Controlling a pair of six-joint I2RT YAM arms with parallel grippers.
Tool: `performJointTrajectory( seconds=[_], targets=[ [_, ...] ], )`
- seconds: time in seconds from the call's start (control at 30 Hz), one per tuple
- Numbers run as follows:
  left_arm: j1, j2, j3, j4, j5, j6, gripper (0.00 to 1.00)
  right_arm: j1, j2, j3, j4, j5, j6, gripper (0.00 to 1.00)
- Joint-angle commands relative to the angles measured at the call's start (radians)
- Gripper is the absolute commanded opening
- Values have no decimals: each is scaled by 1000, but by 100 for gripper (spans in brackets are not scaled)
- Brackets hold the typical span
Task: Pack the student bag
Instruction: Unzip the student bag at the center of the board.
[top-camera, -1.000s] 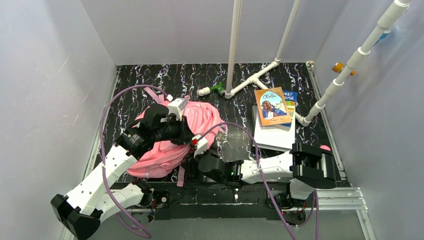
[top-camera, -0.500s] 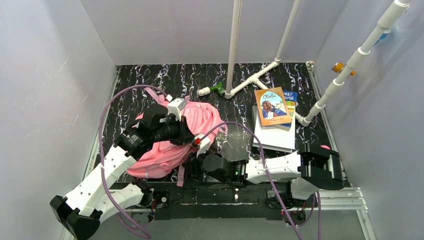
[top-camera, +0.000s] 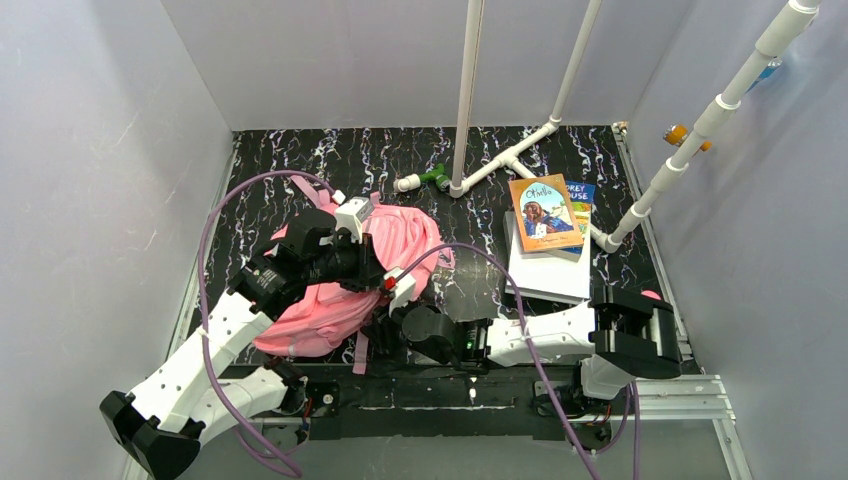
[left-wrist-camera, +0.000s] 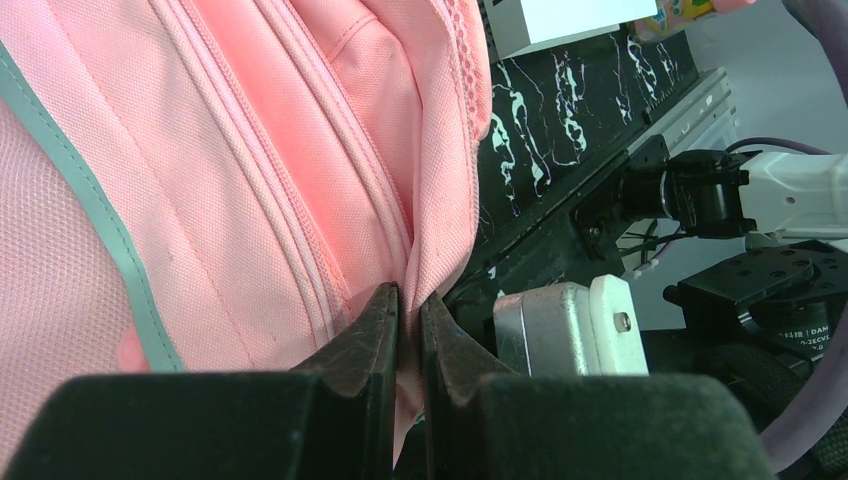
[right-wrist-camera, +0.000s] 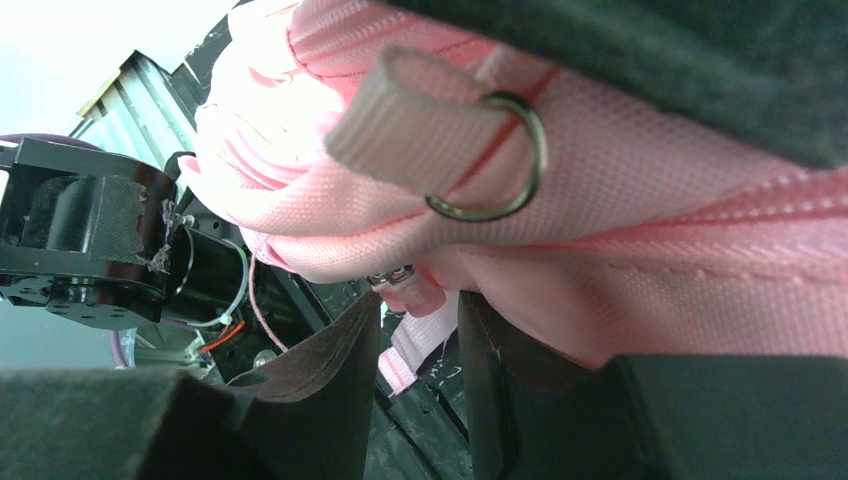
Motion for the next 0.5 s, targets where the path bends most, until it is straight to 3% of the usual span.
performJointTrajectory(
  seconds=[0.0,0.07,0.3,0.47],
  targets=[
    [-2,-38,50,32,85,-26,0,-22,31,49,64,28,-18,43],
    [-2,-40,51,32,85,-25,0,-29,36,49,69,29,-8,42],
    [-2,-48,48,17,69,-11,0,-36,3,55,31,33,-12,14],
    [-2,-43,47,-7,45,18,0,-37,-65,35,-36,12,-4,12]
  ],
)
